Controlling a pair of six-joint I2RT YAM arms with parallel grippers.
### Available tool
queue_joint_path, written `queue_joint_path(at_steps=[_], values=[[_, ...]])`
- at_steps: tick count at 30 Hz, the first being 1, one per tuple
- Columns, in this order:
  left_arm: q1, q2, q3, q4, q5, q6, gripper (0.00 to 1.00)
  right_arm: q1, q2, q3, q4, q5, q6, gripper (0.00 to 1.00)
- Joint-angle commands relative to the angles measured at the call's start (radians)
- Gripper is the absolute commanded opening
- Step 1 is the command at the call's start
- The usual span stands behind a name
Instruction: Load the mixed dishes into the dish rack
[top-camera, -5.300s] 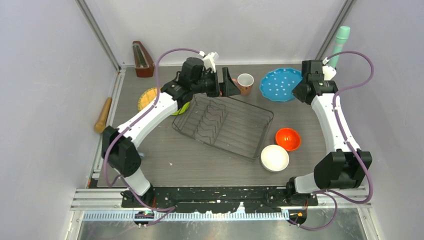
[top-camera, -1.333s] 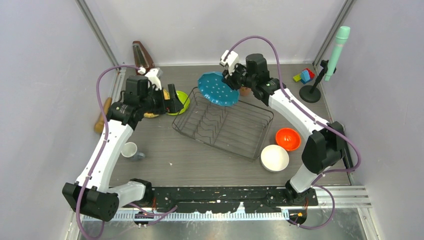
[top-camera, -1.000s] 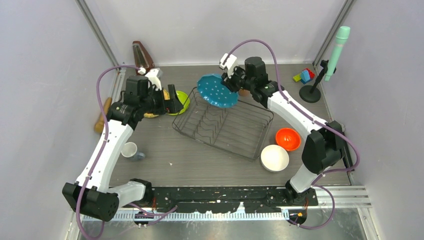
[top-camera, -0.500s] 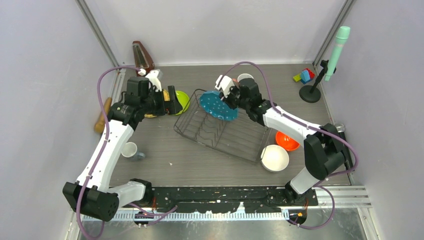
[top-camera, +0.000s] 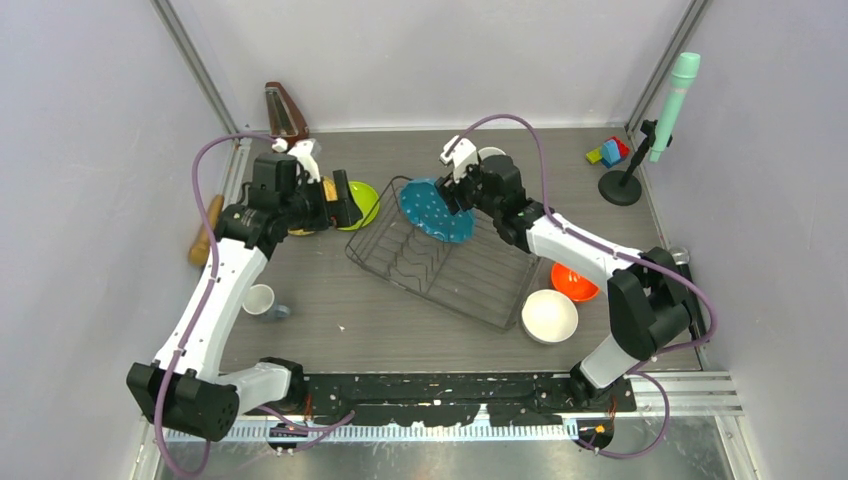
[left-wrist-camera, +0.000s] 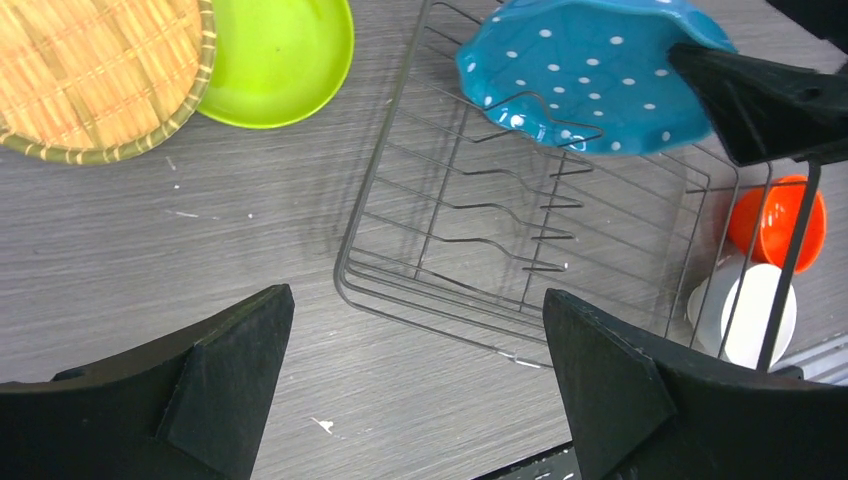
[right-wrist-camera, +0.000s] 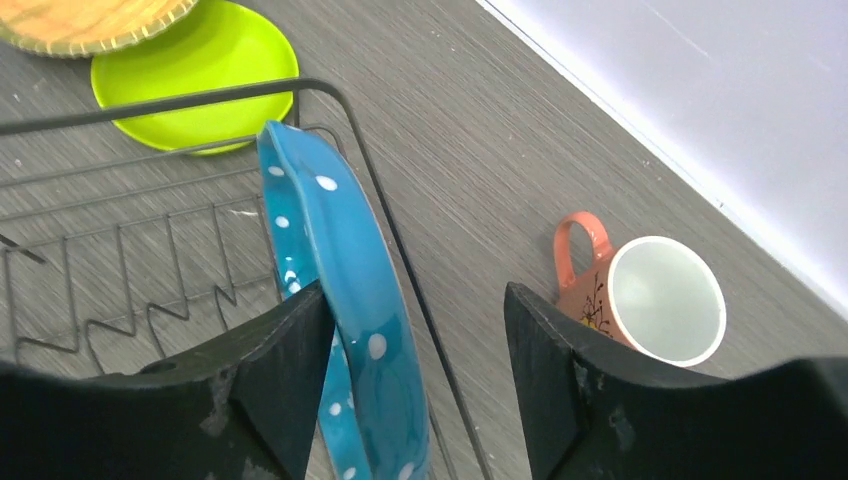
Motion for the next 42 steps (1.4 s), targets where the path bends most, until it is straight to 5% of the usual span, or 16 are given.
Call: queue_joint_path(at_steps=[1, 12, 20, 24, 30, 42], values=[[0.044, 0.022, 0.002, -0.019, -0.024, -0.043, 1.0, -0.022, -0.018, 0.098, 0.072, 0.065, 0.139, 0.7], [0.203, 0.089, -0.02, 0.024, -0.007, -0.223, 1.0, -0.057, -0.098, 0.243, -0.163, -0.085, 0.308, 0.93], [0.291, 0.24, -0.026, 0.046, -0.076, -0.48, 0.99, -0.057, -0.234, 0.199, -0.189, -0.053, 0.584, 0.95], [0.329, 0.319, -0.038, 0.055, -0.071, -0.57, 0.87, -0.058, -0.316, 0.165, -0.241, -0.029, 0.664, 0.95], [0.371, 0.371, -0.157, 0.231, 0.017, -0.722, 0.99, -0.057, -0.484, 0.078, -0.285, 0.017, 0.65, 0.96], [0.347, 0.47, -0.464, 0.757, 0.015, -1.211, 0.99, -0.058, -0.621, -0.018, -0.235, 0.034, 0.73, 0.97]])
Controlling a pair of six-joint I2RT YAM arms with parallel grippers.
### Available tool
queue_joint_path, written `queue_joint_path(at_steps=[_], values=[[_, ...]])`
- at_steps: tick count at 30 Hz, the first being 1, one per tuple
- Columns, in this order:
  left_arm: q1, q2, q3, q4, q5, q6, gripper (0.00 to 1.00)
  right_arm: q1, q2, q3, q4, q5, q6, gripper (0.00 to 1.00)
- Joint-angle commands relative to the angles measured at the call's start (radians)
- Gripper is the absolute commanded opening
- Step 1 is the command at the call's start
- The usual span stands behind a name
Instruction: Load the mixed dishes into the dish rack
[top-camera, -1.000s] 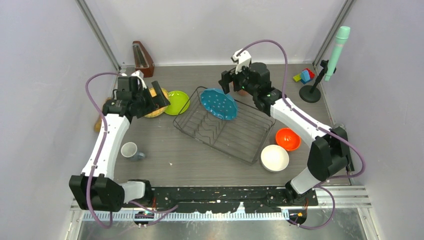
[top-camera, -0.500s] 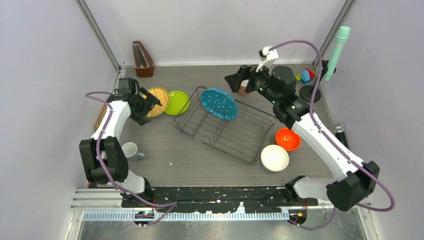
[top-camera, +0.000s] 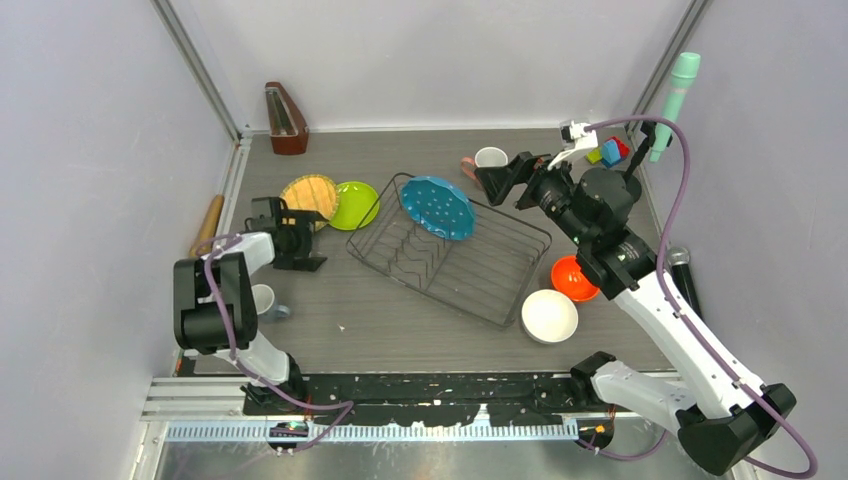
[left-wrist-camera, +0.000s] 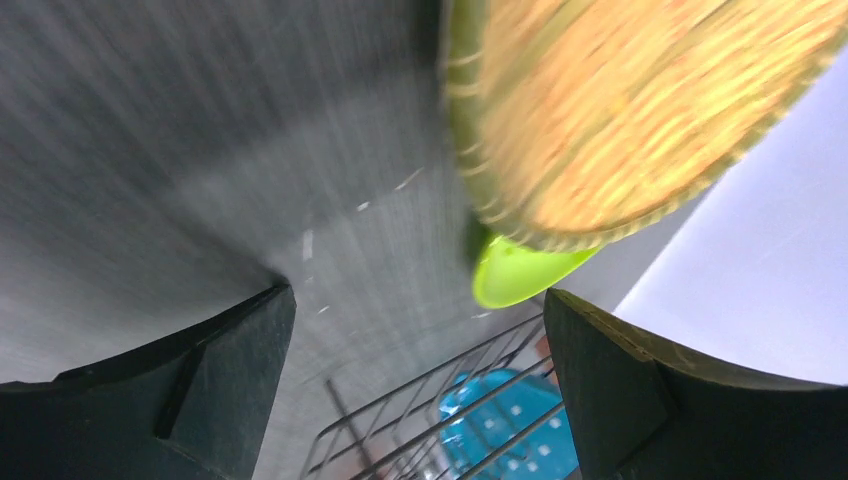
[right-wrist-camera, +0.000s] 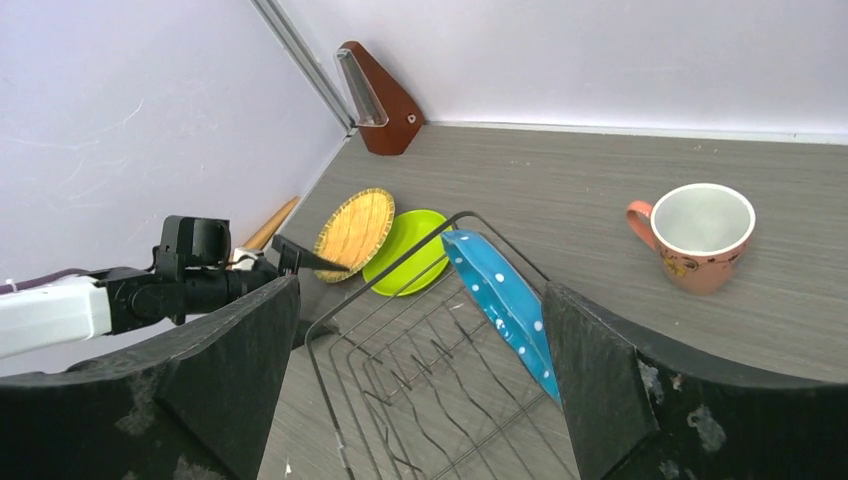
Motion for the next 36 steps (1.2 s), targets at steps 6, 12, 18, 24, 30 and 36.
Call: queue_joint_path(at_steps=[6, 12, 18, 24, 30, 36], values=[[-0.026, 0.125, -0.116, 0.46, -0.055, -0.3, 0.98, 0.003, -0.029, -0.009, 0.046, -0.016, 0.033, 0.97], [-0.028, 0.156, -0.145, 0.463, -0.121, -0.34, 0.88, 0.002, -0.028, -0.011, 0.062, -0.023, 0.041, 0.97], [-0.028, 0.117, -0.145, 0.383, -0.268, -0.34, 0.67, 0.002, -0.021, -0.004, 0.076, -0.041, 0.048, 0.97], [-0.026, 0.036, -0.178, 0.476, -0.389, -0.277, 0.14, 0.002, -0.02, -0.001, 0.078, -0.053, 0.058, 0.96], [-0.026, -0.142, -0.171, 0.455, -0.409, -0.156, 0.0, 0.001, -0.023, 0.028, 0.035, -0.062, 0.059, 0.96], [-0.026, -0.331, -0.093, 0.251, -0.425, -0.023, 0.0, 0.002, -0.014, 0.055, -0.002, -0.075, 0.072, 0.96]])
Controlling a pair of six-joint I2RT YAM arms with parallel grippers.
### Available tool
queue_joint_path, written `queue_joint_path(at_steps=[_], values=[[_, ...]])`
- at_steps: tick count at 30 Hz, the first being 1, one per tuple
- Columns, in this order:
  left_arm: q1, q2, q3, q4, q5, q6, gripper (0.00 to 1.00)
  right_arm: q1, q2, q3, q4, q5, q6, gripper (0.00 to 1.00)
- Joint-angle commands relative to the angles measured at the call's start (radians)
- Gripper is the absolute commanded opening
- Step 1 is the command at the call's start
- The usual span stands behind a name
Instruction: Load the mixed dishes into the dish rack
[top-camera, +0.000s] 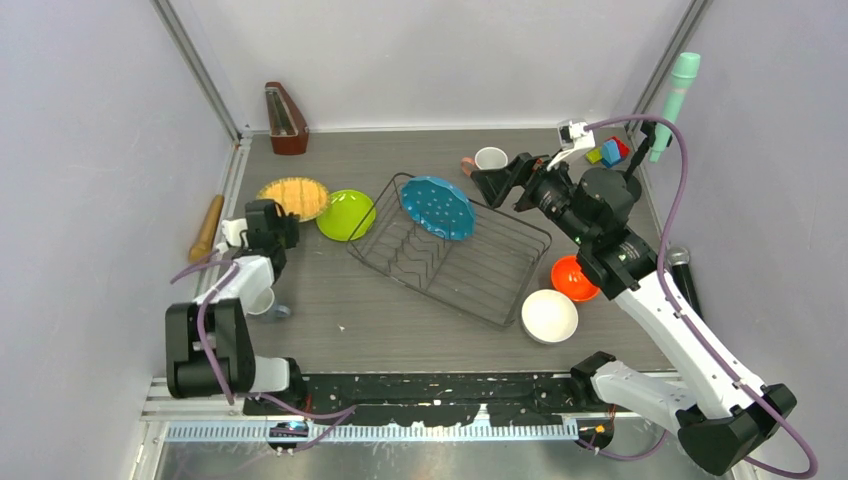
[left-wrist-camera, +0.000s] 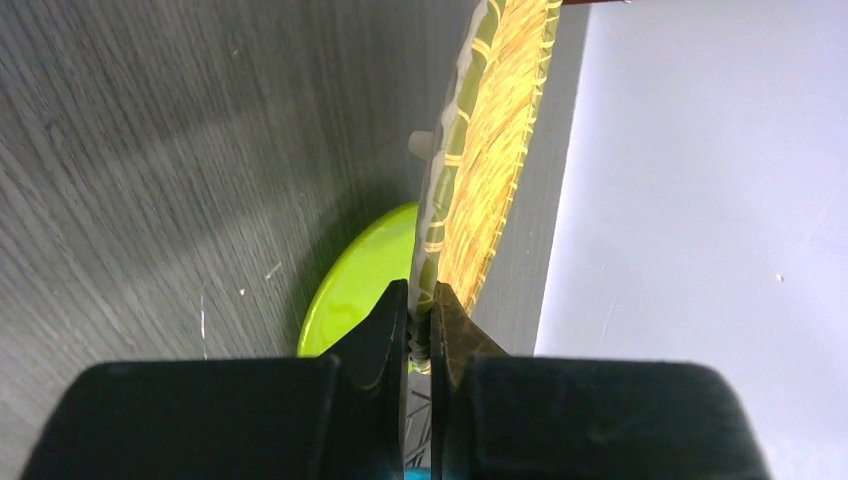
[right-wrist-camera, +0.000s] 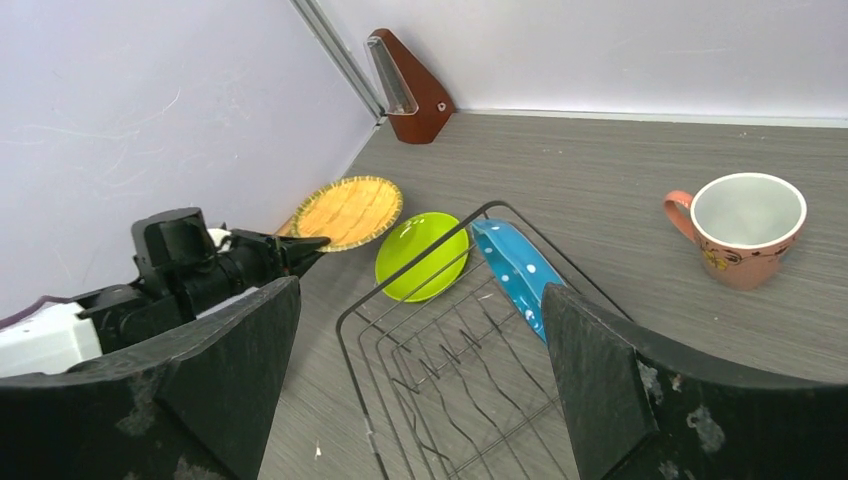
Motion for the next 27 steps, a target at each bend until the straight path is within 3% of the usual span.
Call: queue_joint_path(at_steps=[1, 5, 8, 15, 22, 27], values=[[0.004, -0.147, 0.086, -0.092, -0.034, 0.163, 0.0, 0.003, 0.004, 0.08, -0.012, -0.023, 0.026, 0.96], [0.004, -0.214, 0.135, -0.006, 0.144, 0.317, 0.0, 0.002, 0.085, 0.195, -0.145, -0.076, 0.053, 0.95], [0.004, -0.23, 0.172, 0.089, 0.36, 0.395, 0.0, 0.002, 0.143, 0.268, -0.235, -0.147, 0.098, 0.95], [-0.029, -0.211, 0.264, 0.283, 0.759, 0.404, 0.0, 0.002, 0.242, 0.338, -0.168, -0.256, 0.233, 0.86], [-0.155, -0.19, 0.344, 0.275, 0.958, 0.474, 0.0, 0.002, 0.357, 0.45, -0.2, -0.261, 0.216, 0.83], [-0.193, -0.212, 0.342, 0.259, 0.962, 0.483, 0.0, 0.001, 0.386, 0.48, -0.197, -0.231, 0.202, 0.8]])
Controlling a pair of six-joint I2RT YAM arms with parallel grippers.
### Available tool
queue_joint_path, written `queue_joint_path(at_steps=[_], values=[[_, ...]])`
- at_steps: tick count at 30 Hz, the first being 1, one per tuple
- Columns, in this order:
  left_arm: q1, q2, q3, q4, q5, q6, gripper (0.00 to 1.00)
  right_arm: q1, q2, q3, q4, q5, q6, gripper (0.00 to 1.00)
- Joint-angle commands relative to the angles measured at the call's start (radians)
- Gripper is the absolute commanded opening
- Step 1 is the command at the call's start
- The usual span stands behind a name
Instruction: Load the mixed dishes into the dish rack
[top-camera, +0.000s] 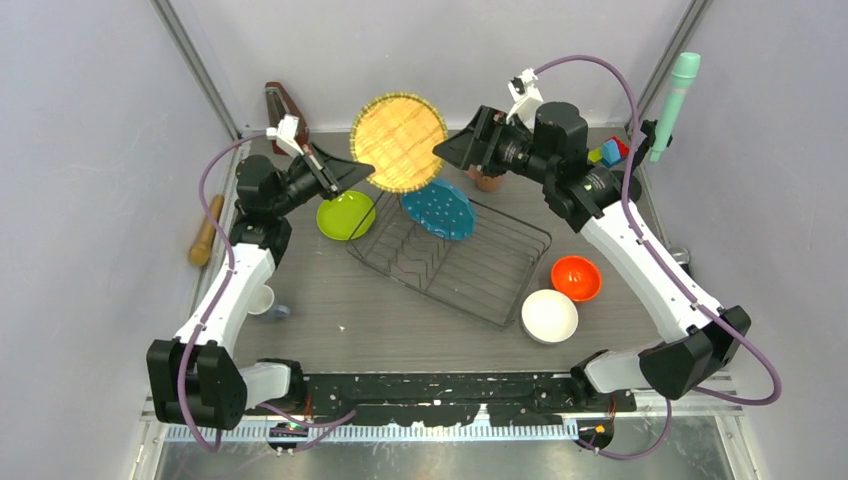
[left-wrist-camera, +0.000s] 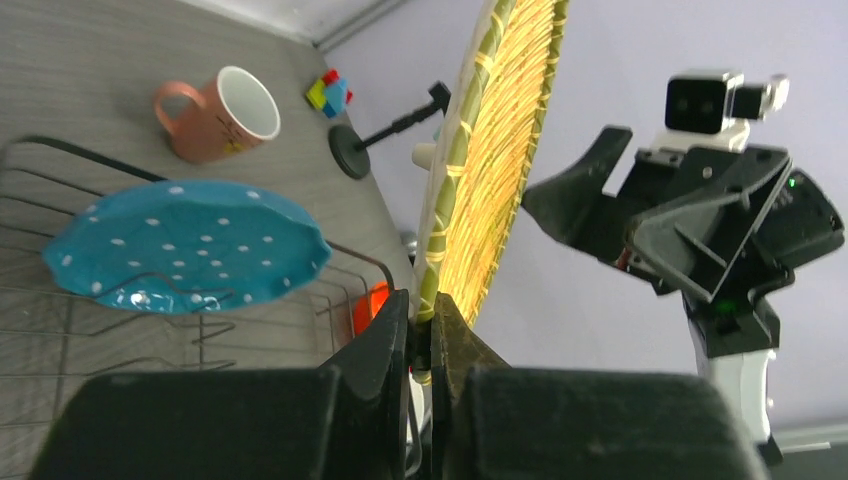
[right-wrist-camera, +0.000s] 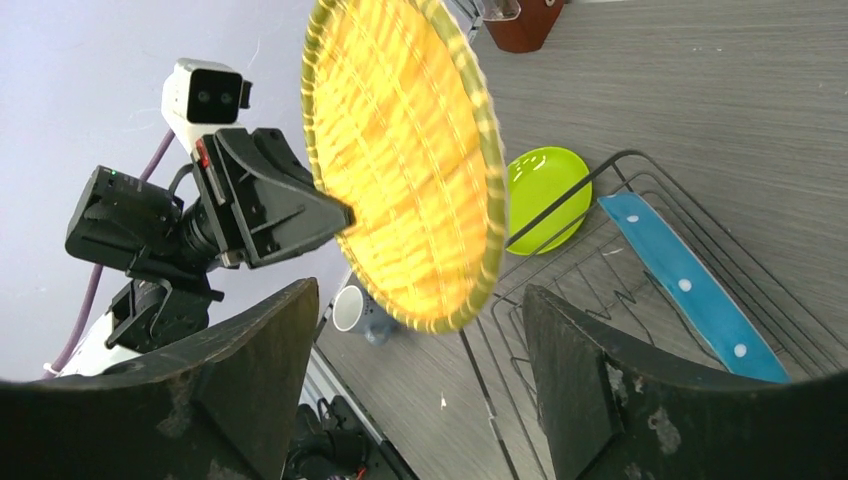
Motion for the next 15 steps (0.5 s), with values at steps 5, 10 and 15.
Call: queue_joint_path(at_steps=[5, 10, 15], values=[[-0.023, -0.022, 0.044, 0.088, 0.09, 0.011, 0.0, 0.002, -0.007, 0.028, 0.054, 0.116, 0.001, 0.69], [-0.045, -0.011, 0.056, 0.116, 0.119, 0.002, 0.0, 0.001, -0.009, 0.002, 0.096, 0.156, 0.011, 0.65], [-0.062, 0.001, 0.067, 0.125, 0.146, -0.002, 0.0, 0.001, 0.006, 0.002, 0.132, 0.14, 0.019, 0.64]])
